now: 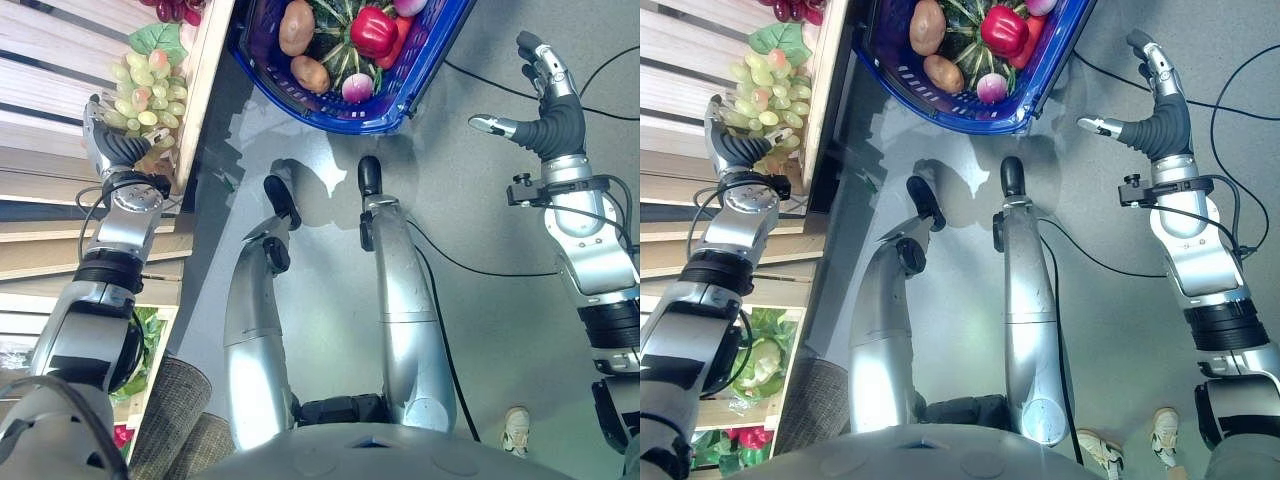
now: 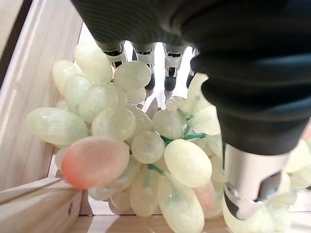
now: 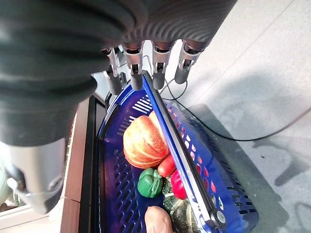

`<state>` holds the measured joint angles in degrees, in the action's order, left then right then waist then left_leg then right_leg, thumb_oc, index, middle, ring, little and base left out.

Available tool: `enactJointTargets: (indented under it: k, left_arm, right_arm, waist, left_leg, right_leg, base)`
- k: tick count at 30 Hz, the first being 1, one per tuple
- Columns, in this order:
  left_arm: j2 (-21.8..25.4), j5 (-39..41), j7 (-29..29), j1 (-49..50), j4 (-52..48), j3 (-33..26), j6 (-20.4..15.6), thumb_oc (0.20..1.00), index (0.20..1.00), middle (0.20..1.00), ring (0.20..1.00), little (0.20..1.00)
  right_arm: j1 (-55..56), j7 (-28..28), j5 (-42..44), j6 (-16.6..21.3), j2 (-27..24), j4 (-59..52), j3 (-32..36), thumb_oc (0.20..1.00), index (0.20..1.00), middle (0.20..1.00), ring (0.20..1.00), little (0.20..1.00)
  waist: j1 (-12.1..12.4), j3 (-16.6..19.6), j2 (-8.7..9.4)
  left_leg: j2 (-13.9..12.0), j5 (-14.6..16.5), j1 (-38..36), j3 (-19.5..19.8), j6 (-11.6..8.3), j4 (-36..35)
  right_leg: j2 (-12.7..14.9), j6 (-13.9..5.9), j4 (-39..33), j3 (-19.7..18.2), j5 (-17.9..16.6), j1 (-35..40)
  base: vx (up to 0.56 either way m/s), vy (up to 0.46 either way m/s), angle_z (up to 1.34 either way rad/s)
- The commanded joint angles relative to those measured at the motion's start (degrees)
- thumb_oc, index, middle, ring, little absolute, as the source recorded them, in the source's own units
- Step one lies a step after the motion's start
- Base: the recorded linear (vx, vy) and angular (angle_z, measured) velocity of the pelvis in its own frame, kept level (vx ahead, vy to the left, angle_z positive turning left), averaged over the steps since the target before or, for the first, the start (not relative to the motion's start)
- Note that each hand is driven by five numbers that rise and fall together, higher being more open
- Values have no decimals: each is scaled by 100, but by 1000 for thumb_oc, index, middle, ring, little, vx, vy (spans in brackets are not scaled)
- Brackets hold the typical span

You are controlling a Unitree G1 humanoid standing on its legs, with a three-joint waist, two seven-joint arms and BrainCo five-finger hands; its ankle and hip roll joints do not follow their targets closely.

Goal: Pick up fruits and vegetables into the basket

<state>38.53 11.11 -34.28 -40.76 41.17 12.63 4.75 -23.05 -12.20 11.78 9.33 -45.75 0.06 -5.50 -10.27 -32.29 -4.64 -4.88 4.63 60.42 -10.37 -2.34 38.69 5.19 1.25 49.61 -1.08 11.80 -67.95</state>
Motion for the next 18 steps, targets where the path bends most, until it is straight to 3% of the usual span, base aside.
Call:
enactJointTargets:
  k: [1,2,4,12,18]
  left_arm:
    - [-240,-490,704,-273,547,308,599,1000,1000,1000,1000,1000]
    - [-240,-490,704,-273,547,308,599,1000,1000,1000,1000,1000]
    - [-123,-937,734,-387,653,571,1030,1000,1000,1000,1000,1000]
    - [79,-1978,1071,-740,1065,1188,1853,1000,1000,1000,1000,1000]
    - [103,-2139,1051,-811,1105,1313,1968,1000,1000,1000,1000,1000]
  right_arm:
    - [33,-102,-44,166,142,-262,2,1000,1000,1000,1000,1000]
    - [33,-102,-44,166,142,-262,2,1000,1000,1000,1000,1000]
    - [-36,-67,96,163,36,-261,-17,1000,1000,1000,1000,1000]
    - [-189,-102,263,266,-135,-138,-143,1000,1000,1000,1000,1000]
    - [-193,-115,264,256,-140,-160,-165,1000,1000,1000,1000,1000]
  waist:
    - [-198,250,146]
    - [-198,250,146]
    - [-221,250,152]
    - [-279,250,167]
    - [-298,250,159]
  left_leg:
    - [220,496,70,-171,170,310]
    - [220,496,70,-171,170,310]
    - [215,476,62,-185,154,268]
    - [178,452,48,-227,111,188]
    - [156,438,28,-251,93,156]
  right_leg:
    - [-266,-305,-308,219,-298,23]
    - [-266,-305,-308,219,-298,23]
    - [-283,-309,-336,204,-306,21]
    - [-295,-323,-445,182,-341,11]
    - [-289,-322,-470,170,-347,10]
  base:
    - [0,0,0]
    - [0,0,0]
    - [1,1,-2]
    - [-1,-5,-9]
    - [0,0,-3]
